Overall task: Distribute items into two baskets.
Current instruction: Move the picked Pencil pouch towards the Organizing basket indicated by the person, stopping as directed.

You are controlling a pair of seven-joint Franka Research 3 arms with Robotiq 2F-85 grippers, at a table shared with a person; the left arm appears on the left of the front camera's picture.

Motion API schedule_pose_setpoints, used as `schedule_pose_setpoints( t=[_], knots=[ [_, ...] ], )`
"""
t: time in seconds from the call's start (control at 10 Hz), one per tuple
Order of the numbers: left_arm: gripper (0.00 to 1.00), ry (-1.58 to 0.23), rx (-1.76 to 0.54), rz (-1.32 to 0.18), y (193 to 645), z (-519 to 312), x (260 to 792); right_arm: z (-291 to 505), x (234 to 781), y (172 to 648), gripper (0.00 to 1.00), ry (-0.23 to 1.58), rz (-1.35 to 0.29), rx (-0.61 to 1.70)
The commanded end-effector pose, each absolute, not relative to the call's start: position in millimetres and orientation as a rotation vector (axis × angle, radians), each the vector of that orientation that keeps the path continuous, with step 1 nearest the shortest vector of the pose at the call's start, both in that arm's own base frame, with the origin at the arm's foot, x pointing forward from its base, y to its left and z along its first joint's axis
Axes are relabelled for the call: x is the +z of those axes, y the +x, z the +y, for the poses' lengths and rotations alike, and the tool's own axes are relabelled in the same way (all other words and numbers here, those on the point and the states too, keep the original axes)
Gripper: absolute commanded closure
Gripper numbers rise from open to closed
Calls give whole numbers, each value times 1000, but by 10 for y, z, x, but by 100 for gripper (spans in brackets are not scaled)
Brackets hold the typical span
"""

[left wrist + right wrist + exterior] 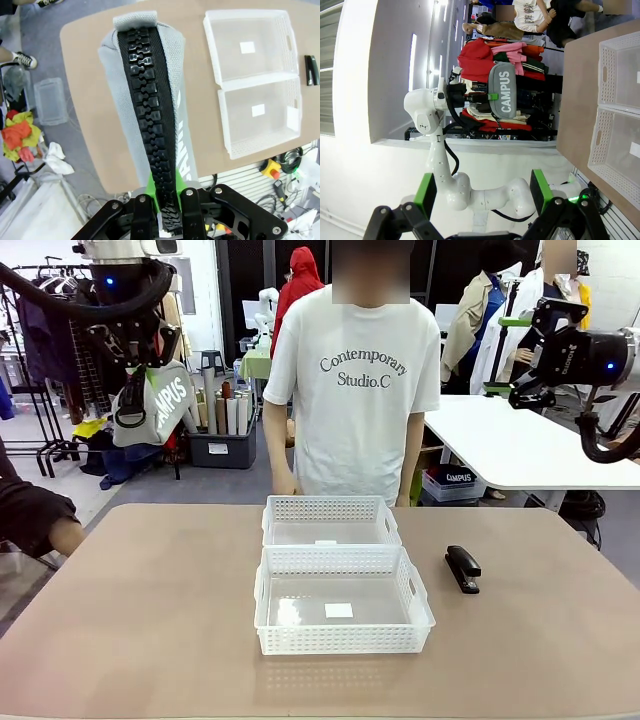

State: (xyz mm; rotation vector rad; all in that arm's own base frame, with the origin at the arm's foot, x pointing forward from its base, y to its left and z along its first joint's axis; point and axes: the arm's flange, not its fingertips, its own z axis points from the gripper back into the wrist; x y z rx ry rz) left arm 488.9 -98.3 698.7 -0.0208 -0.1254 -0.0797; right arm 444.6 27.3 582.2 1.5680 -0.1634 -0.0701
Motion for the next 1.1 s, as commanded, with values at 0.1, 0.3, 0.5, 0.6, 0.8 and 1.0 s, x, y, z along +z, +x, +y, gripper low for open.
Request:
schedule_pose_setpoints(
  t=[0.1, 0.3, 0.5, 0.6, 0.8, 1.0],
  knots=[
    [100, -21, -70, -128, 4866, -969, 7006, 275, 5842, 4443, 0, 1571, -168, -70],
    [100, -21, -70, -128, 4866, -969, 7006, 275, 5842, 4443, 0, 1571, -168, -70],
    [100, -21, -70, -128, 4866, -969, 7006, 275, 5842, 4443, 0, 1571, -168, -70],
    [100, -21, -70, -128, 4866, -969, 7006, 275, 5842, 4443, 0, 1571, -168, -70],
    [100, -21, -70, -128, 4866, -969, 7006, 275, 5842, 4443, 0, 1571, -168, -70],
    [100, -21, -70, -128, 4866, -969, 7006, 275, 5842, 4443, 0, 1571, -168, -70]
  ],
)
